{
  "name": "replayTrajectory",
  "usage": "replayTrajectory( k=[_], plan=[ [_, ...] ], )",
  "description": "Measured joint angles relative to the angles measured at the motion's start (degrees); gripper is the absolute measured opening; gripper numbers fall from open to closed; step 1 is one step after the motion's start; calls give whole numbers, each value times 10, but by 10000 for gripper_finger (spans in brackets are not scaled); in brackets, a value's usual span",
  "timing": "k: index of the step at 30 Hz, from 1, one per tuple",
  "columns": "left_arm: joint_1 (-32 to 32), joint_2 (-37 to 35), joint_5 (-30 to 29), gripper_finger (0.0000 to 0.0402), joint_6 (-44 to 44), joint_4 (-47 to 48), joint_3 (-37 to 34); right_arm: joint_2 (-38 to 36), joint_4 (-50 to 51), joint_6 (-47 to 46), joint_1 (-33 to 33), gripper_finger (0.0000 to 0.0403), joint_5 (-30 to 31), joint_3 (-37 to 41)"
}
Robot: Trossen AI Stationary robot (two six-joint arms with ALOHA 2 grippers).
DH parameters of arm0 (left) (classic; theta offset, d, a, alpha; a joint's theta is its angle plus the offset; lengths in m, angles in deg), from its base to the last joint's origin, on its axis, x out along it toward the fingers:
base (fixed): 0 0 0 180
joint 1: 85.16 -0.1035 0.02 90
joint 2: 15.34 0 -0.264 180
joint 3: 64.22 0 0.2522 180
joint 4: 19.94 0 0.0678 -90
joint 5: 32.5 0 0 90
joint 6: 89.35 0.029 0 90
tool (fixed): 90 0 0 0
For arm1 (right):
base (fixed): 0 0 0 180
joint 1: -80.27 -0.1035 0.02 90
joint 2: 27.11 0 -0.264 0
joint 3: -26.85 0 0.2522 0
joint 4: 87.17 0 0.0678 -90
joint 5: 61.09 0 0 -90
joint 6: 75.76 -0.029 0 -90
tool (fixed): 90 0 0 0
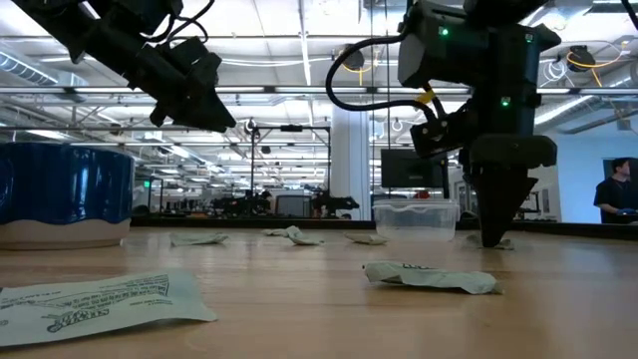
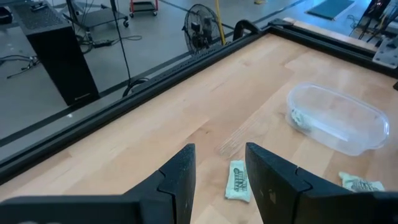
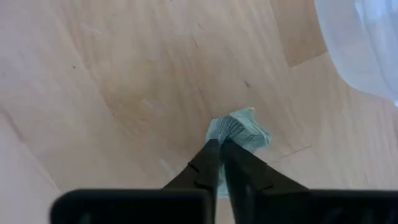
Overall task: Pick and place Stevia / Truvia into bins
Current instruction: Put the light green stevia packet into the transparent container
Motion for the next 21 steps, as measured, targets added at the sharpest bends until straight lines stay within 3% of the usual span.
replayTrajectory(
  k=[5, 10, 12, 16, 18, 21],
  plan=[
    [0, 0, 0, 145, 0, 3, 0, -17, 5, 10, -2, 9, -11, 2],
    [0, 0, 0, 145, 0, 3, 0, -89, 6, 14, -2, 3, -9, -6],
    [0, 0, 0, 145, 0, 3, 0, -126, 6, 34, -1, 3, 26, -14],
    [-1, 0, -2, 145, -2, 1, 0, -183, -1, 122, 23, 1, 177, -19],
    [-1, 0, -2, 145, -2, -4, 0, -188, -5, 169, 60, 1, 186, -19],
    [-1, 0, -2, 145, -1, -21, 0, -166, -45, 244, 126, 1, 143, -19]
  ],
)
